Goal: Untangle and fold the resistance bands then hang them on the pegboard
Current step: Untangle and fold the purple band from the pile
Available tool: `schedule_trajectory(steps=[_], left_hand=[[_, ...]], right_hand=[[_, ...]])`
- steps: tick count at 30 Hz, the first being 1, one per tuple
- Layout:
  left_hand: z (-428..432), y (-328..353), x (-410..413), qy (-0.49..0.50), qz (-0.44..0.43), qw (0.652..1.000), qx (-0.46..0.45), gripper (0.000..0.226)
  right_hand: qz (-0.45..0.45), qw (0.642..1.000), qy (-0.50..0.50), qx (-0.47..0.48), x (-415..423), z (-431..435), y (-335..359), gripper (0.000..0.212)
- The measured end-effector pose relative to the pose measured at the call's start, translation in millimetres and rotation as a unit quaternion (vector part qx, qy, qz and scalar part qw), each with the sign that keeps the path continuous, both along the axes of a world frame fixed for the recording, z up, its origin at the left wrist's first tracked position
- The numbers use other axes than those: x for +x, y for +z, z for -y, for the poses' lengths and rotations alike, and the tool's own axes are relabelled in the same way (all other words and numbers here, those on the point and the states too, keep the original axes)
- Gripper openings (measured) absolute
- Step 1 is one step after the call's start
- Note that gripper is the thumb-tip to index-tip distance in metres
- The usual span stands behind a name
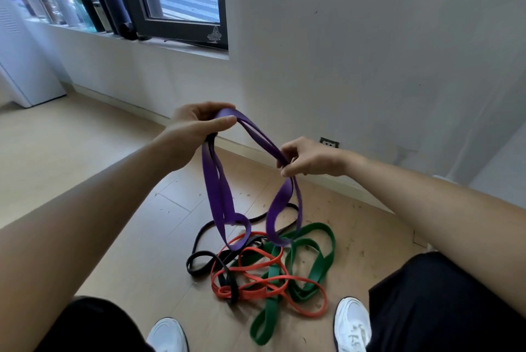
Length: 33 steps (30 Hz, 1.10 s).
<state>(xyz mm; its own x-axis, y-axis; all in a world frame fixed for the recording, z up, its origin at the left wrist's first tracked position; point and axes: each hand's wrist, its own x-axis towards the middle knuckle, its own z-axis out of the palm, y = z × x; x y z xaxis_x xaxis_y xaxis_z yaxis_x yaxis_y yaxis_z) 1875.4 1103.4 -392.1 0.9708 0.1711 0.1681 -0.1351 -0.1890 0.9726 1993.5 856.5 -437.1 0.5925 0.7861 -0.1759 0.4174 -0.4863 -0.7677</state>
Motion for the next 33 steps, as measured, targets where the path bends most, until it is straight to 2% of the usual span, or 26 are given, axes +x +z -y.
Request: schedule_trajectory(steps=[4, 10, 16, 20, 23, 26, 30, 33], left_hand=[[-12, -2, -2, 0.027, 0.005, 0.989, 0.143, 0.031], [-21, -6, 0, 0.007, -0.026, 0.968, 0.251, 0.025], [-9, -1, -1, -0.018, -0.04, 0.943, 0.329, 0.024], [-1, 4, -2, 0.048, -0.038, 0.924, 0.378, 0.033], [2, 7, -1, 0.086, -0.03, 0.917, 0.389, 0.037], [6, 8, 0, 0.1, -0.023, 0.912, 0.396, 0.046], [10, 6, -1, 0.061, -0.053, 0.955, 0.284, 0.05], [11, 6, -2, 0.032, -0.079, 0.971, 0.222, 0.036]], right_hand=[[-0.034, 0.999, -0.012, 0.027, 10, 15, 2, 0.015], [-0.127, 0.987, -0.026, 0.099, 14, 28, 5, 0.048], [-0.11, 0.988, -0.046, 0.098, 9, 30, 9, 0.042], [-0.146, 0.984, -0.027, 0.096, 6, 26, 13, 0.032], [-0.145, 0.985, -0.012, 0.088, 3, 22, 13, 0.029], [-0.081, 0.993, -0.035, 0.079, -4, 16, 11, 0.044], [-0.038, 0.989, -0.073, 0.126, -9, 6, 12, 0.054], [-0.041, 0.981, -0.092, 0.165, -9, 1, 14, 0.041]])
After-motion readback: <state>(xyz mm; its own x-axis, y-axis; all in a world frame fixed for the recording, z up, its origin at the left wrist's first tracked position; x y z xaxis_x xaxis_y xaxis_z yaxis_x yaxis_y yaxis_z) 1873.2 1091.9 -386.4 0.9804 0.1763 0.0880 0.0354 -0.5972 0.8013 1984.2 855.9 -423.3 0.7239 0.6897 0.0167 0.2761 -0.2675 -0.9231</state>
